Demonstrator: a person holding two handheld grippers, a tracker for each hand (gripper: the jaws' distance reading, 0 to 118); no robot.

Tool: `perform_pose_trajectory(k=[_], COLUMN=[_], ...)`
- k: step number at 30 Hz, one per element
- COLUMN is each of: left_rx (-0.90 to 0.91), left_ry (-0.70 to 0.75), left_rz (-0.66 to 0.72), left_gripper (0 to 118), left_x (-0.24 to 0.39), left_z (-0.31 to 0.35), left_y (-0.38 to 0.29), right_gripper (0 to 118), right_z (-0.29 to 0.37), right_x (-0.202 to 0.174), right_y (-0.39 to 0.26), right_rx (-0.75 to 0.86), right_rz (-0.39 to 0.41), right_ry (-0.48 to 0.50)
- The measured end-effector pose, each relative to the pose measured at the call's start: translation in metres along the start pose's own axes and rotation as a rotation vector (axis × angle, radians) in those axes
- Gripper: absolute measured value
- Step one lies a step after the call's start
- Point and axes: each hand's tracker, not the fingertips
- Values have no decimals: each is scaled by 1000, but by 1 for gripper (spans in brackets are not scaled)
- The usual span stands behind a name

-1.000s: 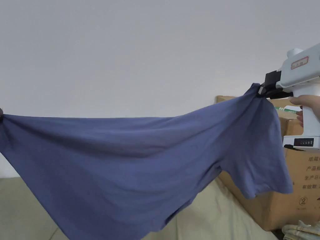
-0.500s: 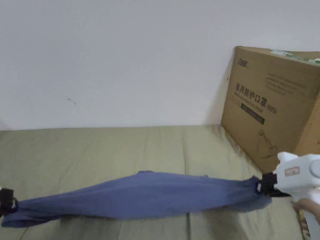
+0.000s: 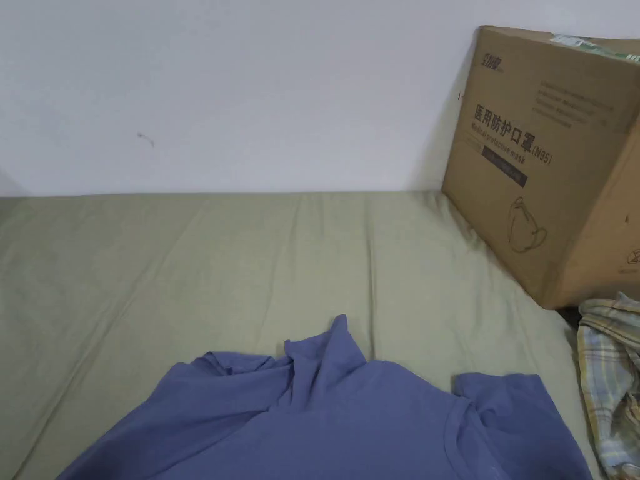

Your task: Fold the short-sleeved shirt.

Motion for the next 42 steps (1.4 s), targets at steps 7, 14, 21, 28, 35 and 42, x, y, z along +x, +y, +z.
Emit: perform_pose_trajectory(k=[7, 14, 21, 28, 35, 42], left_rx=[-35, 43, 265, 368, 309, 48], left_ry=[-25, 27, 45, 145, 181, 84], left_rz=[-71, 11, -68, -35, -7, 68], left_gripper=[1, 94, 110, 104, 1, 7], left_x=[-9, -13, 30, 73, 56, 27], left_z=[26, 52, 111, 143, 148, 91], left_y=[-33, -34, -40, -61, -76, -85], right_gripper=[2, 85, 101, 94, 1, 1], right_z=[16, 31, 92, 119, 104, 89], right_x=[1, -29, -84, -190, -232, -234], right_y=[-32, -48, -20, -22, -27, -30], right_rx=[-70, 54, 347, 525, 520, 455], right_rz=[92, 92, 98, 233, 209, 207], right_ry=[-23, -172, -125, -35, 134, 135])
